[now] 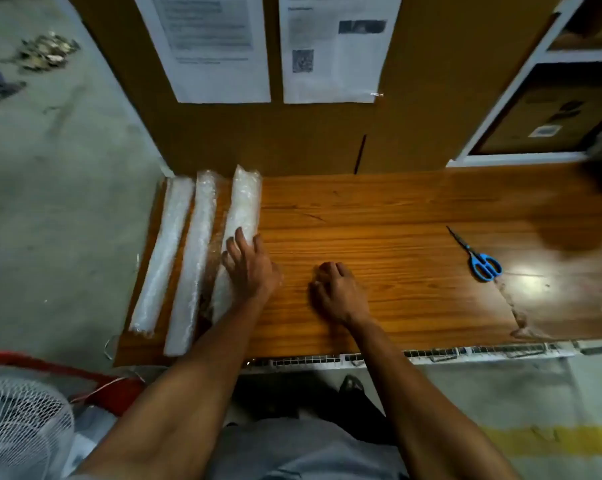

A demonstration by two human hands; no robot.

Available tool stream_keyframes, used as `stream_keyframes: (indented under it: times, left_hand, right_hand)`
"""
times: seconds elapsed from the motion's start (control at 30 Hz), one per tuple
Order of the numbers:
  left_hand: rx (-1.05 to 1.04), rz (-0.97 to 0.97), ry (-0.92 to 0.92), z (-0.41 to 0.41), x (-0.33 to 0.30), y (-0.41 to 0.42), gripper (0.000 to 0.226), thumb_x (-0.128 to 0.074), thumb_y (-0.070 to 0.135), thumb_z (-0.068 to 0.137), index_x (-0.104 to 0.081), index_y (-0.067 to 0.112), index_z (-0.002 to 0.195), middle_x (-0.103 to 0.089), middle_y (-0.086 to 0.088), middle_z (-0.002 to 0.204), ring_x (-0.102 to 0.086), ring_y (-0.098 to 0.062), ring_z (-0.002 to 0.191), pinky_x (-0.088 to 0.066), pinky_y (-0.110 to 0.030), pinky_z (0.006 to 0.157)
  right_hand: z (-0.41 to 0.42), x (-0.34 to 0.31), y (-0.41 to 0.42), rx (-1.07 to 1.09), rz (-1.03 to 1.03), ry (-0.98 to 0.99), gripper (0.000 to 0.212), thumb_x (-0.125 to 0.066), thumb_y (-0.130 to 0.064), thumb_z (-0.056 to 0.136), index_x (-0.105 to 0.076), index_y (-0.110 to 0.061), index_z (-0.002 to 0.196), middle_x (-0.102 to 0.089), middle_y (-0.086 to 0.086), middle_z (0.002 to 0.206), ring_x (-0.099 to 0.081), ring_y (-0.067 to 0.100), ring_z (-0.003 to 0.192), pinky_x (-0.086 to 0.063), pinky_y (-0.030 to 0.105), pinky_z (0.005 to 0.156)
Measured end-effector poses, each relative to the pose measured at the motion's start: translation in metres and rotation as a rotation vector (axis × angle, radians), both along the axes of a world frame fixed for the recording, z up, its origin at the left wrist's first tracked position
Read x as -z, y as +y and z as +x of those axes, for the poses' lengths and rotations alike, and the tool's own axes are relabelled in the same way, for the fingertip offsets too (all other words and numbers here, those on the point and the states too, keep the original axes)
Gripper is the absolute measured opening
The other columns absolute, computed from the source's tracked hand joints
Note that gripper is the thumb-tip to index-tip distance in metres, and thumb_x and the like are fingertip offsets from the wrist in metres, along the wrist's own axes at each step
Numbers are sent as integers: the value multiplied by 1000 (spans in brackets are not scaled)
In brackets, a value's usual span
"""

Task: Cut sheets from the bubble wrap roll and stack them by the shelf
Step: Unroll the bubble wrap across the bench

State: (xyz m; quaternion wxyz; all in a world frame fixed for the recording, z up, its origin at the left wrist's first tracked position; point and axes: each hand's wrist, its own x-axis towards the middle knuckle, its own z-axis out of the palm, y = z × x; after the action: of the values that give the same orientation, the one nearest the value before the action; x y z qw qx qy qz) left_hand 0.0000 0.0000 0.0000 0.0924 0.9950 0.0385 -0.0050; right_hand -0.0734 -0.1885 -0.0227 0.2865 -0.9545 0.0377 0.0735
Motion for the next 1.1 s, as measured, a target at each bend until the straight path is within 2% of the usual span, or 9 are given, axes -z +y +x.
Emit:
stream_keyframes:
  times: [0.1, 0.3, 0.43, 0.6, 0.67, 0.73, 0.87, 1.0, 1.1]
  left_hand:
    - [-158, -54, 136, 8, 8, 10, 79, -71, 37, 89, -26, 22, 153, -5, -21, 167, -12, -44, 151, -24, -57, 120]
    - [-74, -10, 53, 13, 14, 0, 83, -79, 35, 85, -31, 19, 151, -49, -16, 145, -50, -35, 126, -46, -48, 103]
    - [54, -71, 107, 14, 11, -26, 95, -79, 32, 84, -24, 16, 159, -45, -10, 154, -47, -33, 137, -42, -46, 109]
    - [403, -135, 176, 20, 13, -49, 65, -68, 14, 87, -50, 38, 144, -46, 7, 154, -37, -22, 145, -25, -45, 119]
    - [472, -97, 142, 24, 12, -50, 54, -68, 10, 85, -62, 41, 129, -46, 9, 154, -27, -22, 149, -15, -51, 120]
    - [453, -73, 107, 29, 12, -50, 42, -69, 13, 85, -69, 42, 115, -41, 4, 157, -18, -25, 151, -11, -57, 119]
    - [329, -67, 30, 33, 9, -52, 37, -72, 16, 85, -74, 45, 108, -29, 2, 164, -17, -27, 150, -22, -56, 119]
    - [280, -207, 77, 24, 14, -65, 41, -62, 11, 92, -71, 38, 121, -24, 1, 166, -20, -29, 149, -34, -49, 118]
    - [223, -390, 184, 19, 24, -70, 33, -58, 25, 99, -66, 33, 130, -10, 5, 170, -14, -30, 153, -35, -51, 119]
  right_hand:
    - [17, 0, -4, -30, -14, 17, 42, -51, -44, 106, -46, -22, 142, -49, 6, 141, -57, 29, 120, -53, 44, 92]
    - [46, 3, -19, -76, -6, 37, 44, -54, -42, 104, -48, -19, 141, -51, 8, 141, -58, 34, 121, -53, 45, 92]
    - [55, 3, -31, -63, 14, -21, 47, -58, -36, 101, -48, -16, 143, -51, 11, 140, -58, 38, 119, -50, 45, 92]
    - [57, -1, -53, -116, -185, -209, 82, -64, -35, 86, -31, -17, 159, -25, 14, 167, -33, 39, 143, -34, 53, 115]
    - [55, -3, -61, -171, -250, -216, 90, -64, -53, 87, -27, -22, 162, -18, 13, 171, -19, 38, 152, -20, 57, 122]
    - [55, -2, -69, -210, -338, -179, 94, -52, -75, 86, -32, -23, 161, -28, 12, 168, -23, 40, 152, -18, 59, 120]
    - [47, -3, -70, -240, -386, 17, 78, -33, -84, 92, -46, -27, 143, -52, 6, 141, -53, 34, 127, -41, 49, 102]
    - [36, -10, -62, -123, -181, 88, 51, -31, -59, 108, -50, -25, 142, -53, 5, 139, -55, 31, 126, -46, 40, 87]
    - [35, -15, -58, -71, -103, 113, 36, -42, -39, 111, -50, -23, 141, -60, 9, 130, -62, 32, 114, -49, 38, 80]
